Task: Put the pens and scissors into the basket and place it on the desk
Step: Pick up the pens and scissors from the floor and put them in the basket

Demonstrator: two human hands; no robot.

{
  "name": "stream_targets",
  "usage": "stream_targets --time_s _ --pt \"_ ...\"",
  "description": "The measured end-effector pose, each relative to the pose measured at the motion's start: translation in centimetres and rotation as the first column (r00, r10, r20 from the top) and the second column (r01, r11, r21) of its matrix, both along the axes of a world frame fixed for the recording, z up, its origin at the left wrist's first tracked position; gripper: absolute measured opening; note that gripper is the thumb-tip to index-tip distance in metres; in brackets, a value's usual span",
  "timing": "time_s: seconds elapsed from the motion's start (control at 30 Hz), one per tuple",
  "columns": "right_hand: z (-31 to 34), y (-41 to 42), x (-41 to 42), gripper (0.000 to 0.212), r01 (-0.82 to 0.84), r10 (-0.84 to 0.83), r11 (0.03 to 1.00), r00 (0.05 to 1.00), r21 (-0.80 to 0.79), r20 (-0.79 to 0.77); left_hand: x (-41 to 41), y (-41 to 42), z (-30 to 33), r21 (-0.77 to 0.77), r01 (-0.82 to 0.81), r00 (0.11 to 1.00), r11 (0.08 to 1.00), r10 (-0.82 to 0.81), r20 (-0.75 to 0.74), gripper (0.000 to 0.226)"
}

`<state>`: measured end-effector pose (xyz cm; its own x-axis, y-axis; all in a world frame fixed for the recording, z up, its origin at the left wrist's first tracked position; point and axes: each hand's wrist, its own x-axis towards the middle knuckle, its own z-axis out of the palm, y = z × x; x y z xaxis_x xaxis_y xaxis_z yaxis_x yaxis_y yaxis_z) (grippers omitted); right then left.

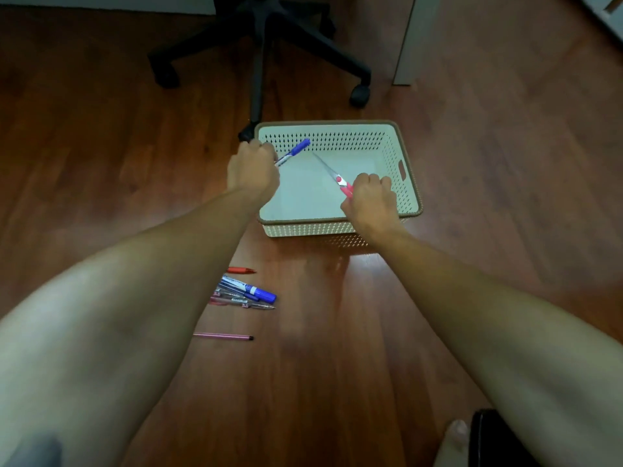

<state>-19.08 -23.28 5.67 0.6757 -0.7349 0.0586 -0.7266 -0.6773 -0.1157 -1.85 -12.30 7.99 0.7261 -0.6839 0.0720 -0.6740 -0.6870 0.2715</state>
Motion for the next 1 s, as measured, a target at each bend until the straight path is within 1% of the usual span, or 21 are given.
stream_targets --time_s 0.1,0.2,0.33,0.43,0.53,0.63,0.7,0.77,0.87,1.0 --pt "0.5 -1.0 0.3 0.037 -0.017 0.019 0.999 0.999 0.039 -0.040 -1.3 -1.2 -0.2 0.035 0.045 0.999 0.998 -0.044 -0.032 0.039" --pt "0.6 -0.3 0.6 0.040 -0.072 0.077 0.993 0.996 0.099 -0.051 -1.2 -0.1 -0.5 0.060 0.066 0.998 0.996 -0.064 -0.027 0.037" --pt "-0.1 2.2 1.7 0.035 -0.194 0.195 0.981 0.980 0.028 -0.039 0.2 3.4 -0.4 0.079 0.042 0.999 0.996 -0.042 0.004 0.029" --pt "-0.6 4.6 3.0 0.033 -0.299 0.298 0.954 0.954 0.001 -0.028 1.4 7.1 -0.3 0.091 -0.006 1.000 0.996 0.005 0.005 0.029" --pt "-0.9 7.6 4.3 0.032 -0.368 0.368 0.930 0.930 -0.012 0.025 2.5 11.0 -1.0 0.176 -0.050 0.999 0.983 0.050 0.002 0.031" --pt "-1.3 11.0 4.9 0.031 -0.432 0.429 0.899 0.902 0.069 0.059 3.4 14.5 -3.1 0.275 -0.057 0.994 0.960 0.081 -0.075 0.027" --pt "-2.1 12.9 5.0 0.029 -0.448 0.455 0.879 0.891 0.166 -0.006 3.6 16.5 -4.8 0.342 -0.026 0.981 0.940 0.088 -0.170 0.024" --pt "-3.3 14.4 4.8 0.027 -0.426 0.464 0.870 0.878 0.249 -0.119 3.4 17.8 -6.1 0.397 0.021 0.969 0.918 0.079 -0.235 0.027" --pt "-4.7 15.8 4.0 0.027 -0.389 0.473 0.862 0.846 0.325 -0.244 2.5 18.4 -7.3 0.438 0.076 0.972 0.896 0.032 -0.232 0.030" --pt "-6.0 16.3 2.8 0.024 -0.402 0.501 0.857 0.797 0.324 -0.336 1.7 18.0 -8.9 0.430 0.080 0.979 0.899 0.010 -0.203 0.028"
